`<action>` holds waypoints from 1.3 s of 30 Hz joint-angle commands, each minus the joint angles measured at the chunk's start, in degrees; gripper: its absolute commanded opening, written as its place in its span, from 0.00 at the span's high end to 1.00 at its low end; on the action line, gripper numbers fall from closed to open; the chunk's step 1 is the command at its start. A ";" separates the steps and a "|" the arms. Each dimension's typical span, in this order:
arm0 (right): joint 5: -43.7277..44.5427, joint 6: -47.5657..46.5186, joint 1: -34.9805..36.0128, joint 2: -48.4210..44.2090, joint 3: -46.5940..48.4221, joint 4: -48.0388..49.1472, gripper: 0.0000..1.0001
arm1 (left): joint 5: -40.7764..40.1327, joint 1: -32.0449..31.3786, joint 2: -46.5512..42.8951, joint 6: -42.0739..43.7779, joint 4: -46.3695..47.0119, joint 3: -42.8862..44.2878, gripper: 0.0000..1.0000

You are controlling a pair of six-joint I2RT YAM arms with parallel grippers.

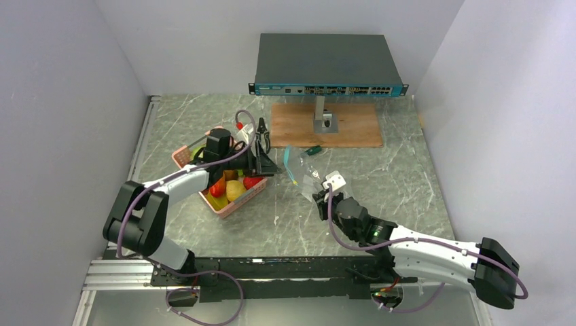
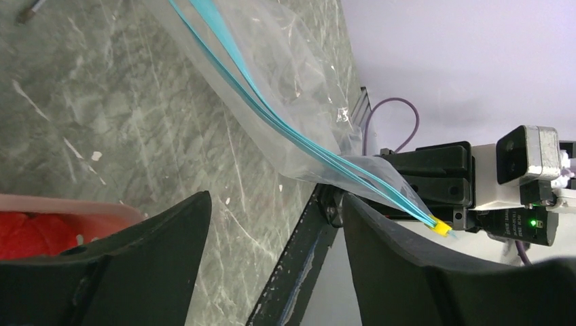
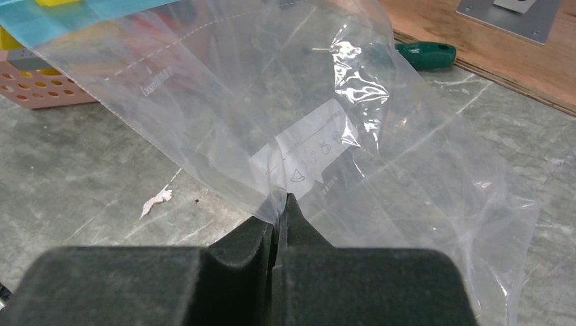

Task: Place the food in the zip-top bag and seal the zipper
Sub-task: Open the zipper of the food storage bag at the center of the board.

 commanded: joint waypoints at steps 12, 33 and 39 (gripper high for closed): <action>-2.61 1.62 0.46 2.39 0.97 4.16 1.00 | 6.65 -3.65 6.68 5.14 -2.39 8.16 0.28; -2.87 5.48 1.98 0.82 -0.81 3.08 1.00 | 3.62 -5.77 6.31 14.02 -14.17 13.34 0.43; -1.64 5.36 1.87 -2.85 -3.55 5.23 1.00 | 3.58 -5.64 4.65 14.62 -12.34 12.43 0.24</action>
